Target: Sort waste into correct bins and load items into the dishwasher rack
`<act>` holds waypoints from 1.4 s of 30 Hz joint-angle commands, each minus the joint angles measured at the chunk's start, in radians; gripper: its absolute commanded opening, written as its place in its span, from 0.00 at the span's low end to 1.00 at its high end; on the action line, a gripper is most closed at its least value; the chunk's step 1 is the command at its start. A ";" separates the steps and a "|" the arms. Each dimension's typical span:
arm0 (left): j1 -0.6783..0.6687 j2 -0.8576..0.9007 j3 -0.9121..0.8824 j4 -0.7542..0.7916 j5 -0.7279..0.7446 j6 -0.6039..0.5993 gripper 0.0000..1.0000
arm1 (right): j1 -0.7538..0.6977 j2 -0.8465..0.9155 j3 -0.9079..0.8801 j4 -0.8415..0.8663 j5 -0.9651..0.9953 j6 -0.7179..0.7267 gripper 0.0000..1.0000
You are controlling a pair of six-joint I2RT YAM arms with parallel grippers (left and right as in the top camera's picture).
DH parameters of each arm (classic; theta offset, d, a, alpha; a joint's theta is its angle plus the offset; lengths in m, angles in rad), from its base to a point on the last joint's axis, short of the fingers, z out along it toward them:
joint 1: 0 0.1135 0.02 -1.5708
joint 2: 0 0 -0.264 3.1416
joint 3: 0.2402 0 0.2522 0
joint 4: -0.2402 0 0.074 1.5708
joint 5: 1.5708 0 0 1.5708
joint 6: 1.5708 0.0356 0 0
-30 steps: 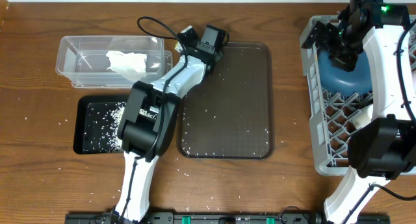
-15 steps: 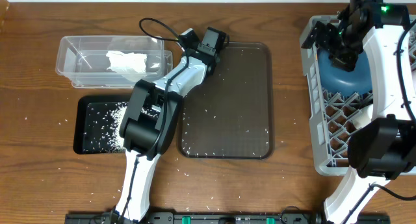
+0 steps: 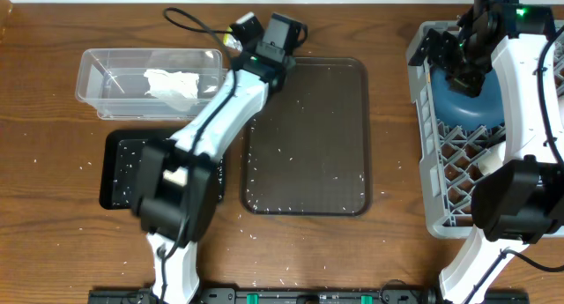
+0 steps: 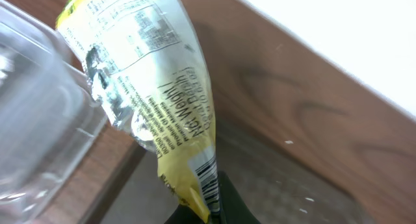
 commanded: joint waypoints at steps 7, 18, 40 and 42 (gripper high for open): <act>0.083 -0.215 -0.001 -0.178 -0.069 -0.115 0.06 | 0.008 -0.034 0.019 0.000 0.002 0.010 0.99; 0.317 -0.194 -0.021 -0.318 -0.019 -0.275 0.07 | 0.008 -0.034 0.019 0.000 0.003 0.010 0.99; 0.394 -0.188 -0.023 -0.345 0.045 -0.132 0.63 | 0.008 -0.034 0.019 0.000 0.003 0.010 0.99; 0.394 -0.220 -0.023 -0.370 0.045 -0.132 0.64 | 0.008 -0.034 0.019 -0.001 0.003 0.010 0.99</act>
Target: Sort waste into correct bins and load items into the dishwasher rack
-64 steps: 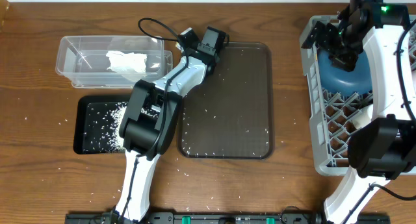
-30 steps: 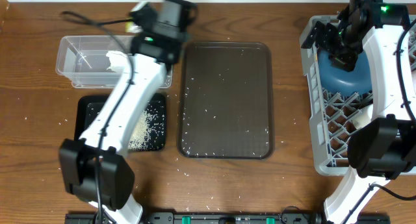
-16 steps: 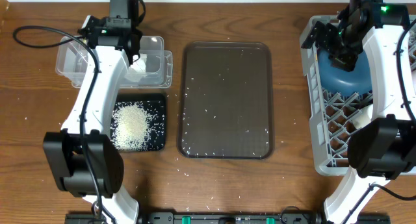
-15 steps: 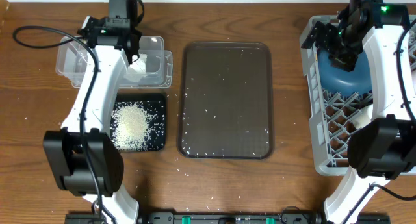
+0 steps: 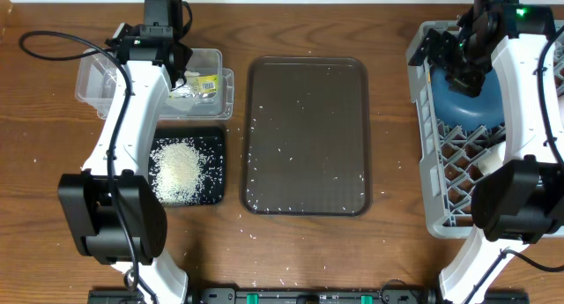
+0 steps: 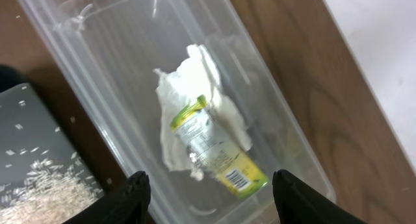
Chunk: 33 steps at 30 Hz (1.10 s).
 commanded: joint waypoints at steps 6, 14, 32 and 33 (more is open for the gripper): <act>0.003 -0.232 -0.009 -0.188 0.005 0.026 0.68 | 0.008 -0.034 0.019 0.000 0.003 0.010 0.99; 0.003 -0.501 -0.009 -0.440 0.011 0.072 0.75 | 0.008 -0.034 0.019 0.000 0.003 0.010 0.99; 0.002 -0.894 -0.107 -0.692 0.201 0.243 0.77 | 0.024 -0.034 0.019 0.000 0.003 0.010 0.99; 0.002 -0.908 -0.128 -0.692 0.220 0.263 0.77 | 0.025 -0.034 0.019 0.000 0.003 0.010 0.99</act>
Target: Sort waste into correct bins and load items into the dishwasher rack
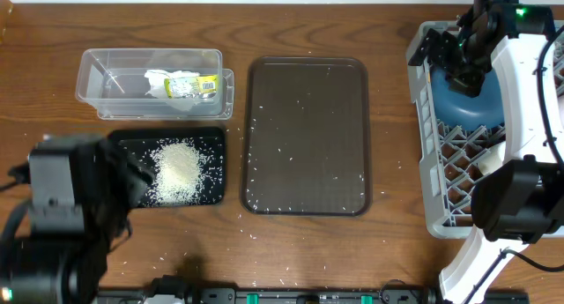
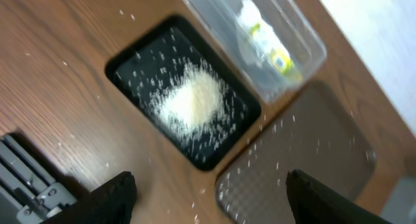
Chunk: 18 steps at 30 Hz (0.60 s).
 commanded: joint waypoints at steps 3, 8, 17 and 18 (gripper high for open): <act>0.002 -0.068 -0.136 -0.005 0.145 0.134 0.77 | 0.019 -0.034 0.019 0.000 0.002 0.010 0.99; 0.002 -0.129 -0.248 0.003 0.183 0.179 0.77 | 0.019 -0.034 0.019 0.000 0.002 0.010 0.99; 0.002 -0.304 -0.318 0.015 0.280 0.354 0.77 | 0.019 -0.034 0.019 0.000 0.002 0.010 0.99; 0.002 -0.335 -0.322 0.013 0.280 0.354 0.77 | 0.019 -0.034 0.019 0.000 0.002 0.010 0.99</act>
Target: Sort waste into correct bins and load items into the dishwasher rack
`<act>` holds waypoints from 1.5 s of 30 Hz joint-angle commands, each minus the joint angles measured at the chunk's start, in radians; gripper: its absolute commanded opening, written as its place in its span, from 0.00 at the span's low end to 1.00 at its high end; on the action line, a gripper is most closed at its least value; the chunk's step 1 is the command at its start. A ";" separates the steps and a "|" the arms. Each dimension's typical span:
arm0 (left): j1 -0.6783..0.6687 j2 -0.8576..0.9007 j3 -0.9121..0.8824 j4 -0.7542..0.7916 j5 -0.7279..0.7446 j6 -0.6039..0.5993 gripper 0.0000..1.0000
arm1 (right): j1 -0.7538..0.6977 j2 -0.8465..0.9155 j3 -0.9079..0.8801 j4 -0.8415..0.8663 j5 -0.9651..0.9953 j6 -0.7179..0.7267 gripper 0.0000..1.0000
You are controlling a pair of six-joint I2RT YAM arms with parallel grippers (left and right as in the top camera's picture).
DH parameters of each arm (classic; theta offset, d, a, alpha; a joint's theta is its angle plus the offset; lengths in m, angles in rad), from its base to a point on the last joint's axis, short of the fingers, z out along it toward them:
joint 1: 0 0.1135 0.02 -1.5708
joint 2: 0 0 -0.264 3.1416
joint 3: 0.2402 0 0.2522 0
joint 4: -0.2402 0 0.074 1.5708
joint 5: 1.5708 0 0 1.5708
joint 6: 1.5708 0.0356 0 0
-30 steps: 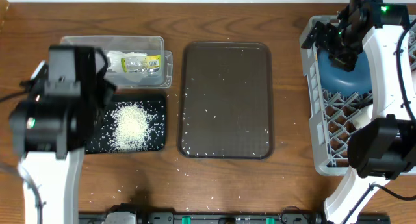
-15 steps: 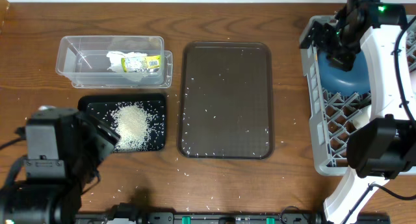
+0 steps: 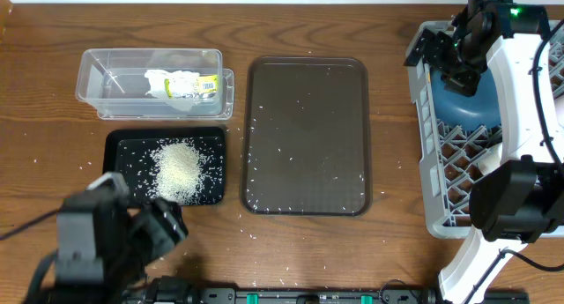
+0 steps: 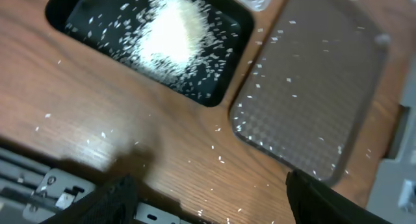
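Note:
The yellow-and-silver wrapper (image 3: 196,82) lies on a white tissue (image 3: 163,79) inside the clear bin (image 3: 88,75) at the back left. My left gripper (image 4: 211,204) hangs open and holds nothing, over bare wood near the table's front edge, in front of the black tray (image 4: 71,23). That tray holds a pile of rice (image 3: 181,167). At the right, my right gripper (image 3: 458,62) is over a blue bowl (image 3: 471,106) in the dishwasher rack (image 3: 423,145); its jaws are hidden from above.
A brown serving tray (image 3: 304,137), speckled with rice grains, lies in the middle. Loose grains are scattered on the wood around both trays. The left arm's bulk (image 3: 110,238) sits at the front left corner.
My left arm has drawn back from the left side of the black tray to the table's front edge, still open. The right arm has barely shifted over the rack.
My left gripper held the yellow wrapper beside the clear bin. Then it stood open above the bin with the wrapper lying on the tissue inside. After that it was away at the front left, and now at the front edge. The right arm stayed at the blue bowl.

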 commanded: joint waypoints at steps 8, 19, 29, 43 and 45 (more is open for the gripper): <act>0.003 -0.248 -0.015 -0.028 0.032 0.075 0.77 | 0.003 -0.034 0.019 0.000 0.003 0.010 0.99; 0.003 -0.270 -0.015 -0.156 0.031 0.075 0.90 | 0.003 -0.034 0.019 0.000 0.003 0.010 0.99; 0.003 -0.270 -0.015 -0.206 0.031 0.076 0.91 | 0.003 -0.034 0.019 0.000 0.003 0.010 0.99; 0.003 -0.270 -0.015 -0.241 0.032 0.223 0.91 | 0.003 -0.034 0.019 0.000 0.007 0.007 0.99; 0.003 -0.270 -0.015 -0.241 0.032 0.237 0.91 | 0.003 -0.034 0.019 0.000 0.007 0.007 0.99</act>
